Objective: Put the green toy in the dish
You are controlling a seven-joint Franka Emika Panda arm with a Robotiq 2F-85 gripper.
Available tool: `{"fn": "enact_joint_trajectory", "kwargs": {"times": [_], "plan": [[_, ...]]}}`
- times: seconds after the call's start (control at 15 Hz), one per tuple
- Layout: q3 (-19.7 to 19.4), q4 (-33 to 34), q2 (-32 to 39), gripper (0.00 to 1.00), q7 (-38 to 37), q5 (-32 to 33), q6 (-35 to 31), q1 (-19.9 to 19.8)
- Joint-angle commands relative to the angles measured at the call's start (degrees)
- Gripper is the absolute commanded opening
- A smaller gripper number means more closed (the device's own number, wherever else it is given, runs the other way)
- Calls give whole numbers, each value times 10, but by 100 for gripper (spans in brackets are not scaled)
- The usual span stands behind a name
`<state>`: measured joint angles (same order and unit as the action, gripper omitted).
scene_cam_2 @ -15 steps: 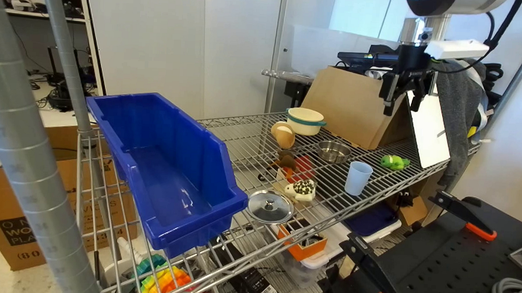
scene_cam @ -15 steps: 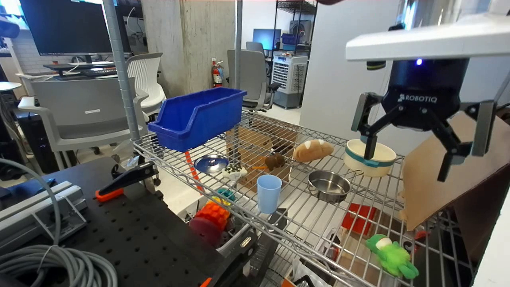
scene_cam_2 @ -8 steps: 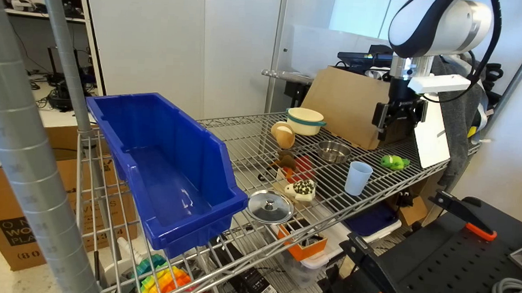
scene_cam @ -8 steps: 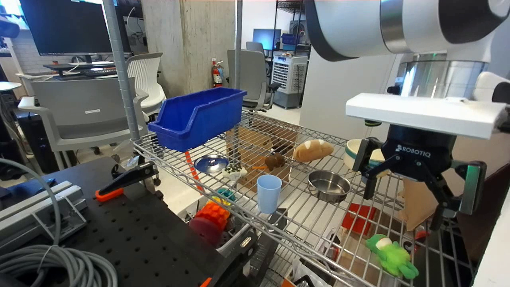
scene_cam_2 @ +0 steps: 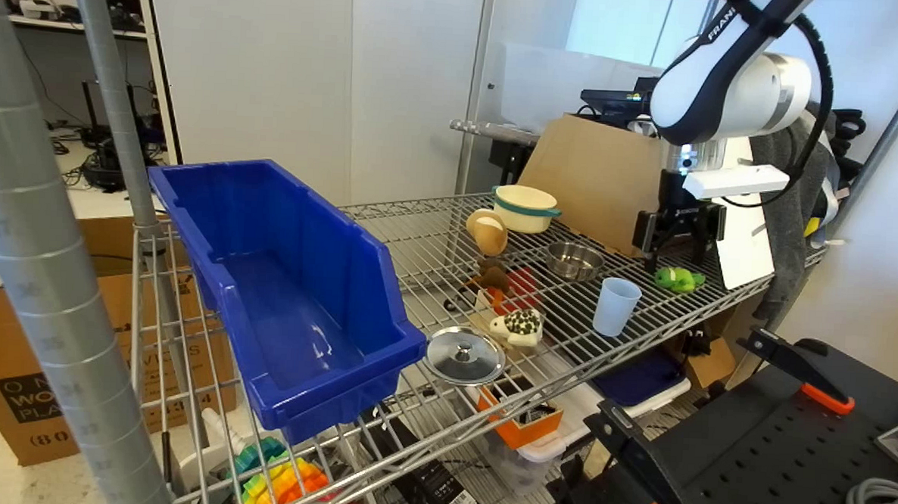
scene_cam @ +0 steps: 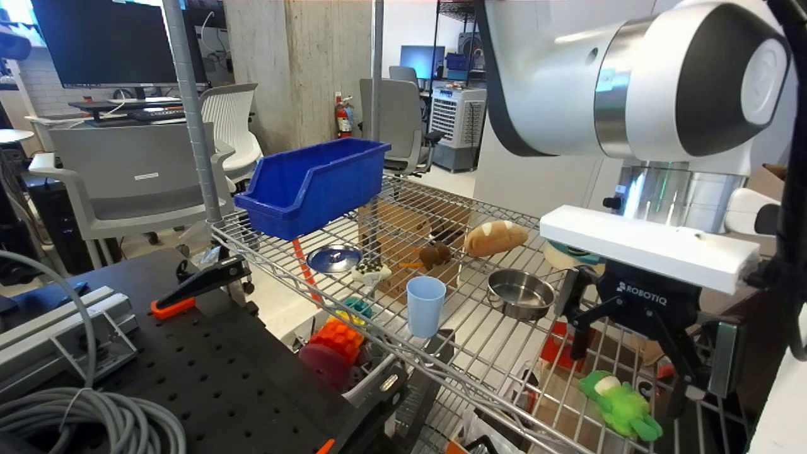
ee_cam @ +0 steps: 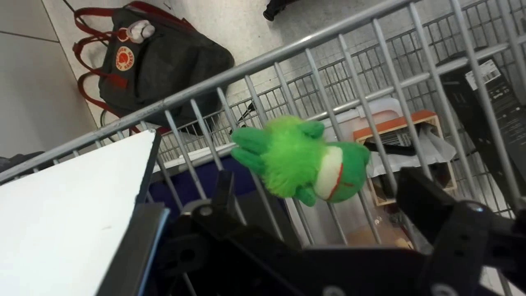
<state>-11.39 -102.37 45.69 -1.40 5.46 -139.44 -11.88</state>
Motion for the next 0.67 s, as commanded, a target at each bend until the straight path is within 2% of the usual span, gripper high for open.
{"fn": "enact_joint_trajectory", "kwargs": {"times": [0.0,0.33,0.6], "plan": [[-9,38,34,83,-18,-2,26,2],[-5,62,53,43,-32,-10,64,0],[5,73,37,16,-30,-17,89,-2]]}}
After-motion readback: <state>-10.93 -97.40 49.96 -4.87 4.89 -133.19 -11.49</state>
